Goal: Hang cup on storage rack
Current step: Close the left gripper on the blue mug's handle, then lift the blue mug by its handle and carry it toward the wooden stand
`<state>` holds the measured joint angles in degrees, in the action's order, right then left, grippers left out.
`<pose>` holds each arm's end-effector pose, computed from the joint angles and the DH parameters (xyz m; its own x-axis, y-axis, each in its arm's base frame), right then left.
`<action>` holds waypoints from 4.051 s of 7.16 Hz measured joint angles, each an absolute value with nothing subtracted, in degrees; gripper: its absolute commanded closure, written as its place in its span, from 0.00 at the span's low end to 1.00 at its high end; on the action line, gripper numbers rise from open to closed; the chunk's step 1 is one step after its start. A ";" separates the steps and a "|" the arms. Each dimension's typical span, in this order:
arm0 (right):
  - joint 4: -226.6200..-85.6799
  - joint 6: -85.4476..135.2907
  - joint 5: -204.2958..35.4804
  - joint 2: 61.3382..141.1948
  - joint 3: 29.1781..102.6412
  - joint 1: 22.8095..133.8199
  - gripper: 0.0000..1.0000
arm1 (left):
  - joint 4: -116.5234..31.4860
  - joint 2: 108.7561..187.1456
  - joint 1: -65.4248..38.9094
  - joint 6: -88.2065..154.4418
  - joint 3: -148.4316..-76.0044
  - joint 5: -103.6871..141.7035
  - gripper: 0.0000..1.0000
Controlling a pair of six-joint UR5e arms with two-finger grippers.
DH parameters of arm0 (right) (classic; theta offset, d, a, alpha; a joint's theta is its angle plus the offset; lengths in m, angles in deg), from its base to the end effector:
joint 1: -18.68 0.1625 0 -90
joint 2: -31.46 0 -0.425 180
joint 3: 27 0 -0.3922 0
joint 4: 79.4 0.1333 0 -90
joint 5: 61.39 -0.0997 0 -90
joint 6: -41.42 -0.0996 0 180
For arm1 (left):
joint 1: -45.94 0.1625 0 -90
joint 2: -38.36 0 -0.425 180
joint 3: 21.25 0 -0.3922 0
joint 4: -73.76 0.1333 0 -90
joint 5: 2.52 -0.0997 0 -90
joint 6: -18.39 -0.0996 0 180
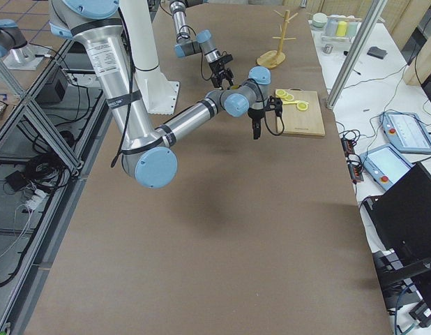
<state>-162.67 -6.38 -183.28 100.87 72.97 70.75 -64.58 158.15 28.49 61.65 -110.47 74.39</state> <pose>-0.3161 -0.5368 0.3678 0.6800 -0.0553 0.7311 -0.0219 0.9952 0.0956 0.5930 -0.3498 0.2651 0.5094 0.5834 -0.6326 0.1925 0.6392 0.7446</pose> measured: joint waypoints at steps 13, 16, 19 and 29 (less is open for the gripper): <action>-162.38 -6.03 -183.13 101.32 73.35 70.63 0.00 | -73.72 158.86 30.61 57.03 -104.44 67.71 1.00; -162.37 -6.04 -183.20 101.04 73.37 70.59 0.00 | -74.12 158.89 31.18 57.89 -106.01 68.20 1.00; -162.35 -5.99 -183.07 101.29 73.37 70.86 0.00 | -75.50 156.52 29.22 71.41 -111.81 67.97 1.00; -162.38 0.08 -184.15 107.44 73.43 77.27 0.00 | -105.92 152.07 -7.13 148.59 -100.14 99.20 1.00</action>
